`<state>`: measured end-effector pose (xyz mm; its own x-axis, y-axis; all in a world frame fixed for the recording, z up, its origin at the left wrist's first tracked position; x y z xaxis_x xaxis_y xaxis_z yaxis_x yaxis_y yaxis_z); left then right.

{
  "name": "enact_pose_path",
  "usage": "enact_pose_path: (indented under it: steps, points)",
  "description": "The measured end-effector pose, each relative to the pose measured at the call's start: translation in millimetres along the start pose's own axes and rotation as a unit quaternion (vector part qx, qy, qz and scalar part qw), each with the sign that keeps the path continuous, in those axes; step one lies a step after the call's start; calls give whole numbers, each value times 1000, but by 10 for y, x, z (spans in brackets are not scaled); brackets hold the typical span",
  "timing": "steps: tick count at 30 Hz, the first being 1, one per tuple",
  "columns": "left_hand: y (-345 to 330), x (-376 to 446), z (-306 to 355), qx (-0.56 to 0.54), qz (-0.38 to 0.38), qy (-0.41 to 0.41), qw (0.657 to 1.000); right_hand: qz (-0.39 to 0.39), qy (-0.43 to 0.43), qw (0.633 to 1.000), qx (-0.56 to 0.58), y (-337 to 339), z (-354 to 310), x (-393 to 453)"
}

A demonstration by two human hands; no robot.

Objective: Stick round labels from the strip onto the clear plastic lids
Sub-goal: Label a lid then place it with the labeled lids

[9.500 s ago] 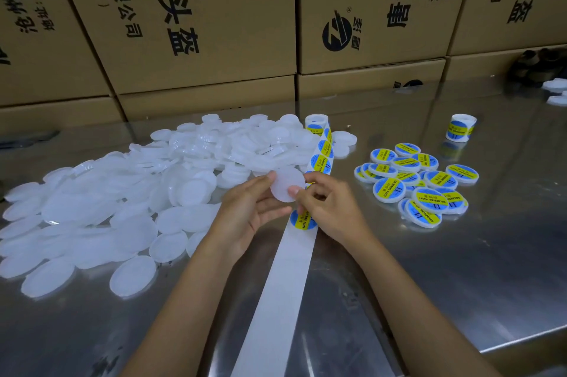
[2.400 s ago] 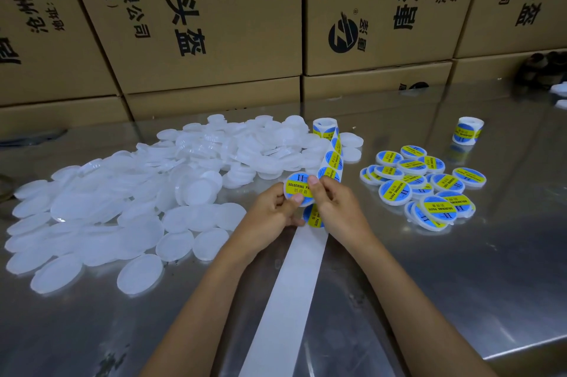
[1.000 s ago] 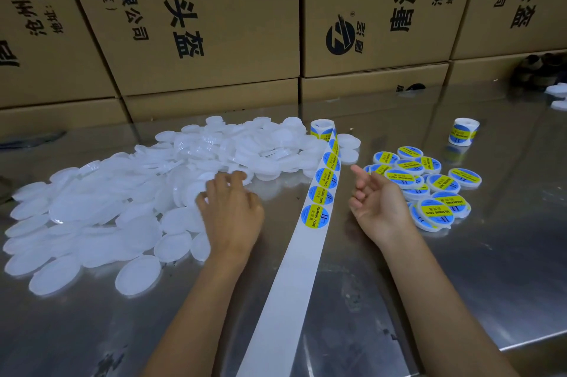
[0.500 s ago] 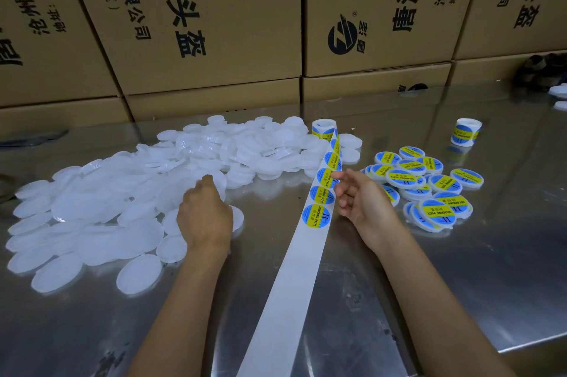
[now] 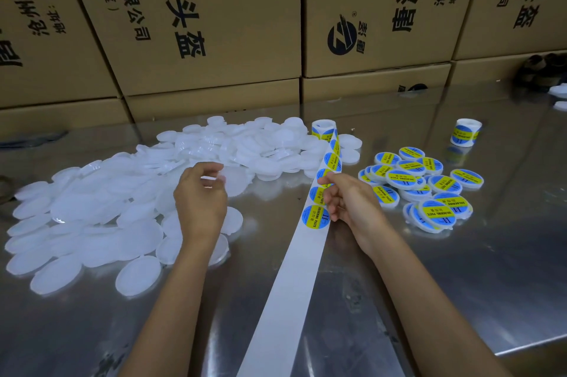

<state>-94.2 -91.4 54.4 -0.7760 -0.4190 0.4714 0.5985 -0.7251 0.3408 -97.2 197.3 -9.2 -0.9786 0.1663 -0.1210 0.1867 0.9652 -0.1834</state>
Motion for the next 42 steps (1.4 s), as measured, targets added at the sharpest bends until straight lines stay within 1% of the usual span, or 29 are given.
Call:
enact_pose_path:
  steps: [2,4,6,9,11,13,15,17,19,20,22,23,26,27,28,29,31,32,33,42]
  points:
    - [-131,-40,15,-130,-48,43,989,-31,4,999,12,-104,-19,-29]
    - [-312,-152,95,-234,-108,74,963,-78,-15,997,20,-237,-3,-75]
    - [-454,-268,233,-268,-157,59,949,-128,-45,991,12,-369,47,-139]
    - [-570,-384,379,-266,-203,26,942,-171,-57,984,17,-481,80,-204]
    - [-627,-434,374,-280,-225,42,932,-168,-39,984,42,-459,55,-199]
    - [-704,-487,318,-311,-247,89,914,-154,-19,986,61,-403,19,-175]
    - [-813,-560,272,-365,-277,156,875,-141,3,988,64,-366,-19,-163]
    - [-901,-622,259,-398,-307,206,840,-131,22,990,43,-354,-46,-164]
    - [-955,-673,270,-414,-331,226,817,-122,38,992,10,-351,-63,-171]
    - [-965,-686,277,-416,-338,224,814,-120,44,992,-4,-351,-69,-175]
    - [-972,-700,279,-419,-341,218,812,-111,56,992,-32,-336,-84,-171]
    - [-970,-707,274,-425,-340,221,809,-93,69,992,-49,-297,-107,-157]
    - [-952,-684,203,-454,-310,256,795,14,141,980,-136,-35,-242,-90]
    - [-947,-673,163,-461,-297,272,791,36,155,971,-180,33,-259,-68]
    - [-944,-663,128,-464,-287,284,788,40,153,961,-228,60,-243,-45]
    - [-946,-658,101,-465,-280,294,786,24,138,948,-285,43,-188,-23]
    - [-951,-665,60,-472,-272,313,778,-22,119,902,-415,-54,-55,-21]
    - [-951,-670,45,-477,-269,321,773,-36,126,877,-463,-108,-20,-38]
    - [-949,-671,31,-480,-267,328,769,-44,140,863,-484,-159,-16,-61]
    - [-951,-639,-59,-479,-246,348,767,-76,200,842,-495,-350,-106,-204]
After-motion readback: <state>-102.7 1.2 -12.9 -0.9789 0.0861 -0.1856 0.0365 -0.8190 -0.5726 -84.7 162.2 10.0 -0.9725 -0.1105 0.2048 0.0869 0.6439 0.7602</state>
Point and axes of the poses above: each hand's wrist, its own x-axis towards the middle knuckle, its own y-axis out of the back of the hand, z = x × y, the point moved 10 cm from there along x, towards the middle knuckle, and after that the axes turned 2 degrees about -y, right-handed, at the moved point
